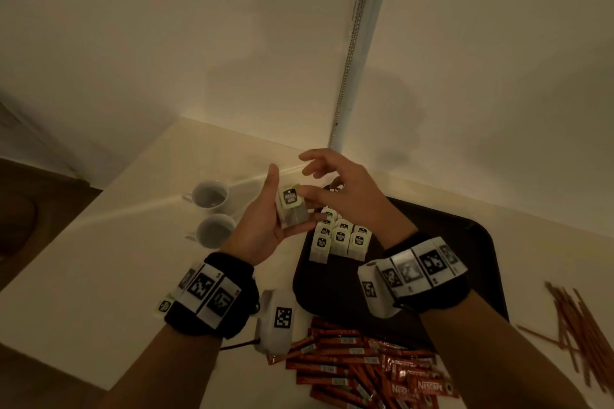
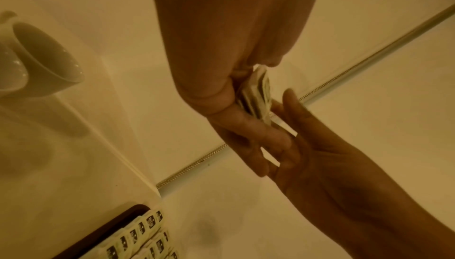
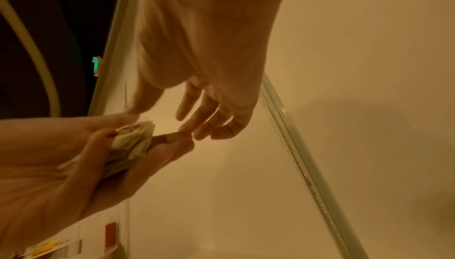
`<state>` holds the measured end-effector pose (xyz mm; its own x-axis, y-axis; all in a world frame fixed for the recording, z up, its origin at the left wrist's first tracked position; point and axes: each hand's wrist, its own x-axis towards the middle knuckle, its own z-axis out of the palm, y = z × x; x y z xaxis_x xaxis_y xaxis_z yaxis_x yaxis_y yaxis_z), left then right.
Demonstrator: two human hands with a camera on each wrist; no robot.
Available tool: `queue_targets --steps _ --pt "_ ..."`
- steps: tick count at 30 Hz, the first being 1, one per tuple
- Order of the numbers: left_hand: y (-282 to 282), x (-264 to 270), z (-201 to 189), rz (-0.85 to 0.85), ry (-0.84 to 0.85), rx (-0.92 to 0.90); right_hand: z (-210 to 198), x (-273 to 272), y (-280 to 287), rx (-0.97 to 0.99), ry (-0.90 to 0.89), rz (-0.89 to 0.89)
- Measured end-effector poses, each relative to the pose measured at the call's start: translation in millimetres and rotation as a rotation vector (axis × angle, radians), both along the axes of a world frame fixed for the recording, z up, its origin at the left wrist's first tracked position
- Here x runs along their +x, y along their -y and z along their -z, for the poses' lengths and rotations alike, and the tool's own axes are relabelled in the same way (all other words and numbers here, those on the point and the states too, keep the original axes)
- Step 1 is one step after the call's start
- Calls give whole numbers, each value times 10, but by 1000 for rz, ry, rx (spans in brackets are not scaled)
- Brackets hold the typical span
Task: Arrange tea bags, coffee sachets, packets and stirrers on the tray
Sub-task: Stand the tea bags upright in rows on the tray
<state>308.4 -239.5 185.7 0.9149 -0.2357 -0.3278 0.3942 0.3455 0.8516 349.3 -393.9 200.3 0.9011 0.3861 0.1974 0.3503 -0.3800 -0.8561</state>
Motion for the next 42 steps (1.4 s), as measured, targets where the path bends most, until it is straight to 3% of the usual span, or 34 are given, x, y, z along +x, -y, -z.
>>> queue_targets --steps 4,11,16,22,28,33,37,42 --pt "35 -1 -66 19 63 -25 -84 -23 -44 -88 88 -109" --pt "10 12 -130 -24 85 -48 -211 2 -36 -2 155 64" --pt "25 -26 -98 -146 149 -191 -474 18 -2 -2 233 97" --pt "193 -79 -154 -108 254 -308 -871 -54 -75 -215 367 39" --pt "279 -72 -256 -160 231 -461 -967 -83 -130 -406 354 33" --pt "281 -85 -251 -183 149 -565 -1029 -96 -147 -376 334 50" --pt "272 -102 -259 -189 130 -470 -1013 -104 -149 -355 319 71" --pt "255 -108 -294 -171 167 -484 -996 -130 -144 -262 272 116"
